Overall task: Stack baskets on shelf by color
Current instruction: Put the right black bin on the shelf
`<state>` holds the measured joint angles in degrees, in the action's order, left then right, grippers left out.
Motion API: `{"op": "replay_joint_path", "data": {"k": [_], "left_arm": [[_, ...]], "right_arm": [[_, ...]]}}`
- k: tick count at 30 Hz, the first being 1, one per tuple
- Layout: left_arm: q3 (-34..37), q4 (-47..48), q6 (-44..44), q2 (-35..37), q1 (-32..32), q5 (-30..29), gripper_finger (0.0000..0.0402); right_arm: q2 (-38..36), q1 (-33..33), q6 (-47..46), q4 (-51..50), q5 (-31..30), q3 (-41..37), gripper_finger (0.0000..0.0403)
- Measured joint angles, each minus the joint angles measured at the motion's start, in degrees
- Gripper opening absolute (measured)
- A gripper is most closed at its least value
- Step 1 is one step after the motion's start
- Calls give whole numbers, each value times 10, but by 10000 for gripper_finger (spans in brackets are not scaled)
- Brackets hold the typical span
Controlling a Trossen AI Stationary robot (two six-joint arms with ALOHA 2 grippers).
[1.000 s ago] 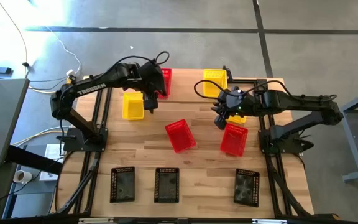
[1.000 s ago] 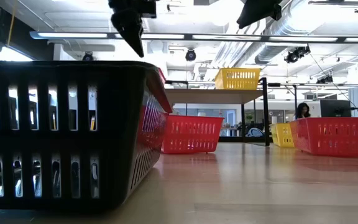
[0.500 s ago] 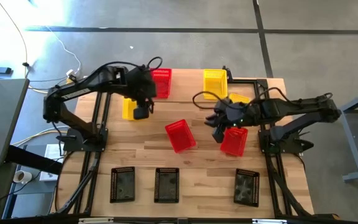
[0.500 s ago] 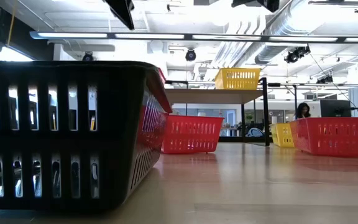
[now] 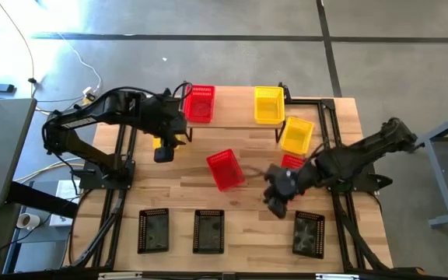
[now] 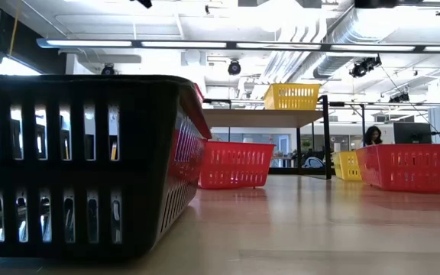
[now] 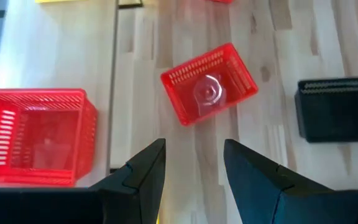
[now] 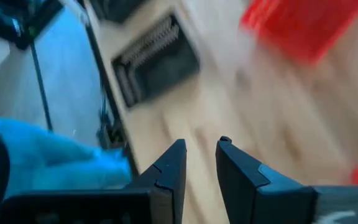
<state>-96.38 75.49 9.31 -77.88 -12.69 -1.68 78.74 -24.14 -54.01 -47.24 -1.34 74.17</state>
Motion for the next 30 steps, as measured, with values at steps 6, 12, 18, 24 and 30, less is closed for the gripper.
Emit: {"op": "replay_joint_path", "data": {"k": [6, 12, 18, 24, 30], "left_arm": [[0, 20, -9, 0, 28, 0, 154], [0, 20, -32, 0, 55, 0, 154], [0, 16, -51, 0, 71, 0, 154], [0, 15, -83, 0, 80, -3, 154], [0, 14, -122, 0, 80, -5, 154]], "right_arm": [[39, -73, -95, -62, 32, 0, 74], [67, -141, -155, -78, 61, 0, 74], [82, -197, -190, -78, 61, 0, 74], [84, -244, -193, -93, 50, 0, 74], [89, -286, -192, -99, 42, 0, 77]]}}
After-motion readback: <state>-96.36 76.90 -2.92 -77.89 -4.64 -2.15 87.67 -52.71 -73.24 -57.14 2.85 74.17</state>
